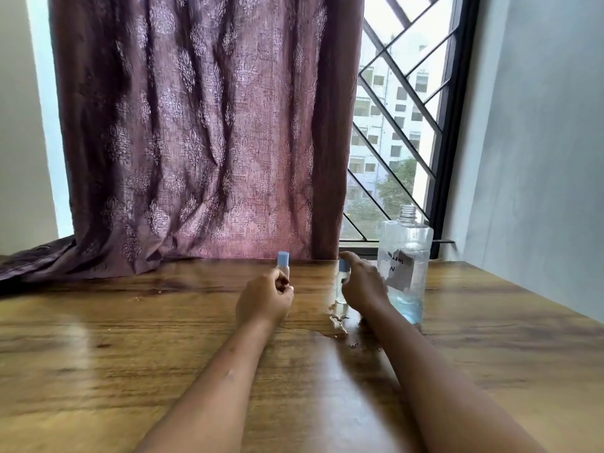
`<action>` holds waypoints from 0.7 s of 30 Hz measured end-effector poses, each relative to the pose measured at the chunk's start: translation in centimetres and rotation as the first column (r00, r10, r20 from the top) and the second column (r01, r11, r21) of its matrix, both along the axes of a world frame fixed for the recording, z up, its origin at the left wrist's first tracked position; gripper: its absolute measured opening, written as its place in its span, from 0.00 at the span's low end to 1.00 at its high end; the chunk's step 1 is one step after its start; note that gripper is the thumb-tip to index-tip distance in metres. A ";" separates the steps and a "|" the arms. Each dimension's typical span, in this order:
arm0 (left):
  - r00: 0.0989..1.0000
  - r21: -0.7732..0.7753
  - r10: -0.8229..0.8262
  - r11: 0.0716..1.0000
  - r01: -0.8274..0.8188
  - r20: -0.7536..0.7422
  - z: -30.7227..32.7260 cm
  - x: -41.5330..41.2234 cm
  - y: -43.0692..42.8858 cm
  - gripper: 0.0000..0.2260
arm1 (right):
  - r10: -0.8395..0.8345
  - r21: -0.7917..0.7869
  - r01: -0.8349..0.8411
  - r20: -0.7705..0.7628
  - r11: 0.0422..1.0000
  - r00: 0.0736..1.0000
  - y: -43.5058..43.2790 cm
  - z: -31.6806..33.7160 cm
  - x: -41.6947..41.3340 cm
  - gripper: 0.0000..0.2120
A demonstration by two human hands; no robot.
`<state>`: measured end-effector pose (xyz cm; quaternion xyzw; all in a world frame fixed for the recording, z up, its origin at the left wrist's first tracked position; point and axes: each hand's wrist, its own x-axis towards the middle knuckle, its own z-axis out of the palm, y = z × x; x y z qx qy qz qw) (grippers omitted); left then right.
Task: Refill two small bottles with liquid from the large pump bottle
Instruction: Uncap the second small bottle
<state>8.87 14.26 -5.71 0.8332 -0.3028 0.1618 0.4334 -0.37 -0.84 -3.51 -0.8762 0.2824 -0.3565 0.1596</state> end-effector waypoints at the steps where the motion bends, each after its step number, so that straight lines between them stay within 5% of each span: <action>1: 1.000 -0.006 0.000 1.000 0.000 -0.002 0.0 0.0 0.0 0.06 | 0.010 -0.007 -0.010 0.022 1.000 1.000 0.2 0.2 0.0 0.28; 6: 0.999 -0.026 0.018 1.000 -0.018 -0.030 0.0 0.1 0.0 0.07 | 0.083 -0.134 -0.067 0.121 0.989 0.989 1.8 1.9 0.8 0.26; 9: 0.999 -0.016 0.035 0.999 -0.036 -0.038 0.1 0.2 -0.1 0.10 | 0.215 -0.185 -0.205 0.033 0.961 0.976 3.1 2.5 2.2 0.25; 18: 0.998 -0.060 0.006 0.998 -0.010 -0.058 -0.4 0.8 -1.0 0.17 | 0.295 -0.078 -0.312 -0.176 0.947 0.939 4.5 1.9 8.3 0.23; 21: 0.999 -0.068 0.018 0.997 -0.021 -0.051 -0.8 1.3 -1.4 0.20 | 0.342 -0.010 -0.344 -0.087 0.939 0.936 4.3 1.2 9.0 0.15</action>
